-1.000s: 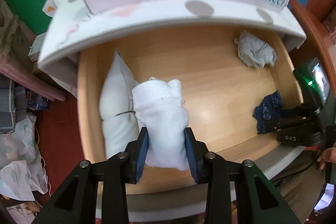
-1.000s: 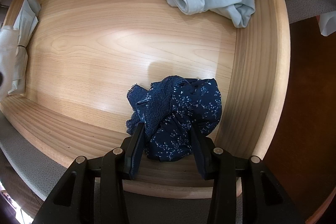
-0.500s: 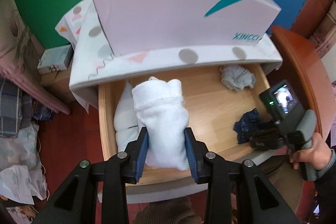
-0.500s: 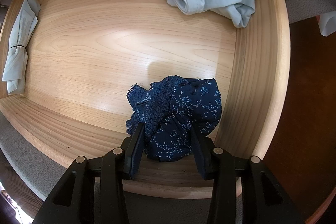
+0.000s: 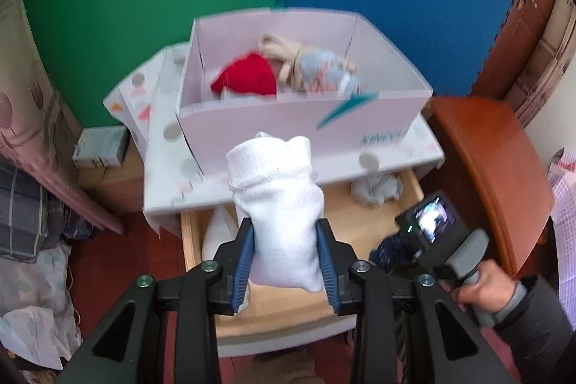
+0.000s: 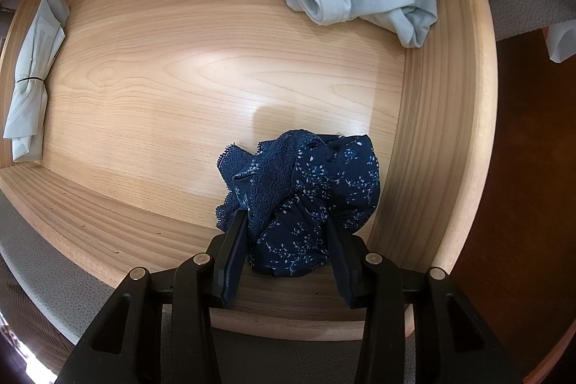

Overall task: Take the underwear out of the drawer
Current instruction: 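Carry the white sock into the pink box and open the left gripper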

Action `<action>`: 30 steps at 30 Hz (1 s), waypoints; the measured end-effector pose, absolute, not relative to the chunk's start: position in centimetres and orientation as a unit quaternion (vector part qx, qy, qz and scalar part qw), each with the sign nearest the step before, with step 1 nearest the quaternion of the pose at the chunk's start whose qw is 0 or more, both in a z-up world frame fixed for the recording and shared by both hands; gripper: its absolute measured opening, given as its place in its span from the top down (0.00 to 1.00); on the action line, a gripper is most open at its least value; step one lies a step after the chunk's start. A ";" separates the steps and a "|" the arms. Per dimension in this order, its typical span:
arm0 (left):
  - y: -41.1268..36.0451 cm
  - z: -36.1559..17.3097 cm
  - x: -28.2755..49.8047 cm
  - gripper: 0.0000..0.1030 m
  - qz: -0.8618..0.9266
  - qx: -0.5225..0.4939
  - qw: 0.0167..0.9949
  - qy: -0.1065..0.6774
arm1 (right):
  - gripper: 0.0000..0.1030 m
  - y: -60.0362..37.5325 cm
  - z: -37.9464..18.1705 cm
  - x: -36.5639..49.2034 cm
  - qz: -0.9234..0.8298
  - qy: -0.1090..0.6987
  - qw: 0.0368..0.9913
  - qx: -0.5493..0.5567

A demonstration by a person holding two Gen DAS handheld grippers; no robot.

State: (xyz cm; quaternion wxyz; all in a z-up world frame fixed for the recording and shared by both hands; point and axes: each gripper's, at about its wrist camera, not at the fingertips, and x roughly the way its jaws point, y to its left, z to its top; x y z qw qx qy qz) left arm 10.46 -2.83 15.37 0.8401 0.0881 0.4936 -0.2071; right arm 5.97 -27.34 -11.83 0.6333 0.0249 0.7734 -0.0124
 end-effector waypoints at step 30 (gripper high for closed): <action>-6.6 18.7 23.2 0.67 -0.132 0.091 0.876 0.455 | 0.62 -27.2 -11.9 6.1 -0.012 0.773 0.634 0.025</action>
